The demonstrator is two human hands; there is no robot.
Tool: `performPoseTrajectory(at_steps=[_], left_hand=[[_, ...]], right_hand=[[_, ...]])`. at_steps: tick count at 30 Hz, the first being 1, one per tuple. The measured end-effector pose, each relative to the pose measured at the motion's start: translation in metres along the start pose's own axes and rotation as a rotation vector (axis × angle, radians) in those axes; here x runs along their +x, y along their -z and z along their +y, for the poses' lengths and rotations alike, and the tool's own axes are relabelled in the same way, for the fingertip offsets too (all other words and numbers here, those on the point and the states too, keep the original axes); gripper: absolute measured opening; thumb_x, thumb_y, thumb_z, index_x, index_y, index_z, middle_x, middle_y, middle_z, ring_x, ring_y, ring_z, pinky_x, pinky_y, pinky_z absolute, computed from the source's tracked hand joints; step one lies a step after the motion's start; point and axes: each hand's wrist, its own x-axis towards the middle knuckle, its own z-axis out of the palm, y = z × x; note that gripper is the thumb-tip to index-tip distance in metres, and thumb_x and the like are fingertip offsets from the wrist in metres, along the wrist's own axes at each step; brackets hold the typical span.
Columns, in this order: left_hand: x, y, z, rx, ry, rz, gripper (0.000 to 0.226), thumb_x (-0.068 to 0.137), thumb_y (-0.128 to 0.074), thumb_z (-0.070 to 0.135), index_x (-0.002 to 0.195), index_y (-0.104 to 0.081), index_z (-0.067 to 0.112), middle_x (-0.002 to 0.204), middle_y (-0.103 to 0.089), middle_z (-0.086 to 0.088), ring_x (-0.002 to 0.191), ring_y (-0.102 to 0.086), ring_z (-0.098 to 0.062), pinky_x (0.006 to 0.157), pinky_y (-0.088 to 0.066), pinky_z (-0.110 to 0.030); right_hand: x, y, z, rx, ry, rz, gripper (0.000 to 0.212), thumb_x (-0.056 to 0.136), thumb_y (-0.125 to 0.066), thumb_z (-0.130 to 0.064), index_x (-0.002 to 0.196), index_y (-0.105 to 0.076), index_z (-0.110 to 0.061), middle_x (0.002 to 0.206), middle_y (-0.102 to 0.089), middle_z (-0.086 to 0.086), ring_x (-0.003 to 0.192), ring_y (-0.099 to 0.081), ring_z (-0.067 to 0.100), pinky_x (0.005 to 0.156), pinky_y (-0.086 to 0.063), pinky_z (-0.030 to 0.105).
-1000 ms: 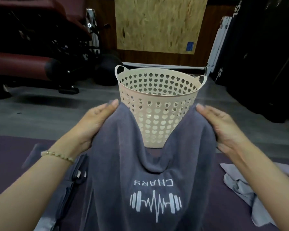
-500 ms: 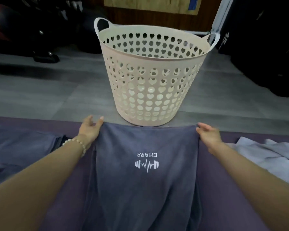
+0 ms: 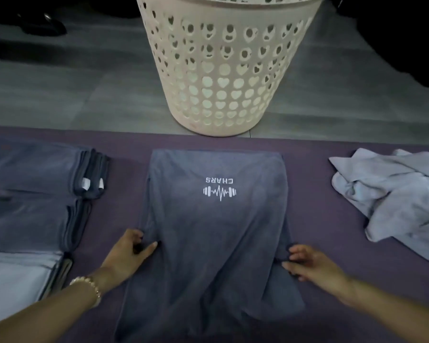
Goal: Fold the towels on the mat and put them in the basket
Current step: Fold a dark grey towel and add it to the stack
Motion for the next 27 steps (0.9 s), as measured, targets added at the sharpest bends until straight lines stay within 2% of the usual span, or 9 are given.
performPoseTrajectory(at_steps=[2,3,6,9,12,15,19,24,27], left_hand=[[-0.016,0.002,-0.010,0.040,0.034,-0.134,0.032,0.084,-0.068,0.038,0.103,-0.058,0.014,0.098,-0.064,0.003,0.093,-0.061,-0.013,0.076,-0.046,-0.022],[-0.026,0.002,-0.012,0.026,0.048,-0.201,0.025,0.086,-0.066,0.034,0.102,-0.063,0.015,0.095,-0.067,0.005,0.088,-0.063,-0.010,0.070,-0.047,-0.018],[-0.051,-0.001,-0.015,-0.072,0.113,-0.322,0.015,0.091,-0.062,0.023,0.103,-0.065,0.014,0.088,-0.067,0.007,0.076,-0.061,-0.004,0.053,-0.046,-0.008],[-0.072,0.000,-0.025,-0.053,0.146,-0.314,0.022,0.094,-0.056,0.024,0.106,-0.063,0.007,0.087,-0.067,-0.004,0.069,-0.059,-0.011,0.046,-0.046,-0.013],[-0.089,0.005,-0.038,-0.080,0.104,-0.212,0.025,0.097,-0.050,0.024,0.108,-0.061,0.004,0.093,-0.069,-0.014,0.070,-0.062,-0.014,0.046,-0.048,-0.016],[-0.099,0.006,-0.043,-0.248,0.050,-0.160,0.016,0.098,-0.047,0.013,0.105,-0.061,0.009,0.084,-0.067,0.000,0.059,-0.063,0.004,0.049,-0.044,-0.008],[-0.097,0.000,-0.043,-0.208,0.121,-0.174,0.015,0.098,-0.048,0.017,0.097,-0.059,0.007,0.078,-0.063,-0.005,0.061,-0.058,-0.010,0.042,-0.045,-0.013],[-0.088,0.000,-0.052,-0.222,0.235,-0.216,0.017,0.097,-0.051,0.018,0.092,-0.059,0.005,0.072,-0.059,-0.008,0.053,-0.058,-0.011,0.043,-0.050,-0.017],[-0.089,0.003,-0.055,-0.180,0.227,-0.226,0.019,0.095,-0.055,0.023,0.089,-0.063,0.007,0.074,-0.061,-0.007,0.064,-0.058,-0.016,0.053,-0.053,-0.021]], right_hand=[[-0.018,-0.007,0.014,-0.007,-0.027,-0.059,0.075,0.048,-0.091,-0.043,0.106,-0.057,-0.011,0.102,-0.065,0.010,0.083,-0.061,0.011,0.062,-0.050,0.017],[-0.025,-0.011,0.019,-0.007,-0.013,-0.066,0.074,0.048,-0.090,-0.045,0.106,-0.059,-0.010,0.097,-0.067,0.006,0.081,-0.063,0.010,0.062,-0.049,0.014],[-0.038,-0.026,0.023,0.009,0.033,-0.060,0.027,0.083,-0.071,-0.016,0.104,-0.064,-0.002,0.095,-0.072,0.008,0.083,-0.065,0.014,0.064,-0.050,0.010],[-0.051,-0.028,0.023,-0.121,0.148,-0.014,0.016,0.094,-0.057,-0.017,0.101,-0.063,-0.004,0.098,-0.070,0.007,0.086,-0.064,0.014,0.068,-0.047,0.010],[-0.067,-0.012,0.031,-0.315,0.305,0.163,0.013,0.097,-0.050,-0.015,0.102,-0.058,-0.006,0.096,-0.062,0.003,0.093,-0.057,0.017,0.075,-0.035,0.016],[-0.077,0.007,0.048,-0.309,0.259,0.283,0.021,0.097,-0.050,-0.016,0.089,-0.055,0.003,0.084,-0.059,0.013,0.083,-0.053,0.025,0.069,-0.031,0.025],[-0.077,0.006,0.065,-0.216,0.090,0.182,0.027,0.097,-0.052,-0.016,0.072,-0.050,-0.003,0.062,-0.045,0.007,0.064,-0.043,0.022,0.061,-0.035,0.033],[-0.067,-0.002,0.073,-0.076,-0.002,0.103,0.015,0.089,-0.064,-0.013,0.075,-0.061,-0.010,0.073,-0.063,0.005,0.056,-0.058,0.005,0.049,-0.044,0.015],[-0.062,0.003,0.083,-0.148,-0.001,0.135,0.023,0.086,-0.067,-0.009,0.065,-0.058,-0.008,0.054,-0.058,-0.003,0.039,-0.050,-0.005,0.042,-0.039,0.008]])
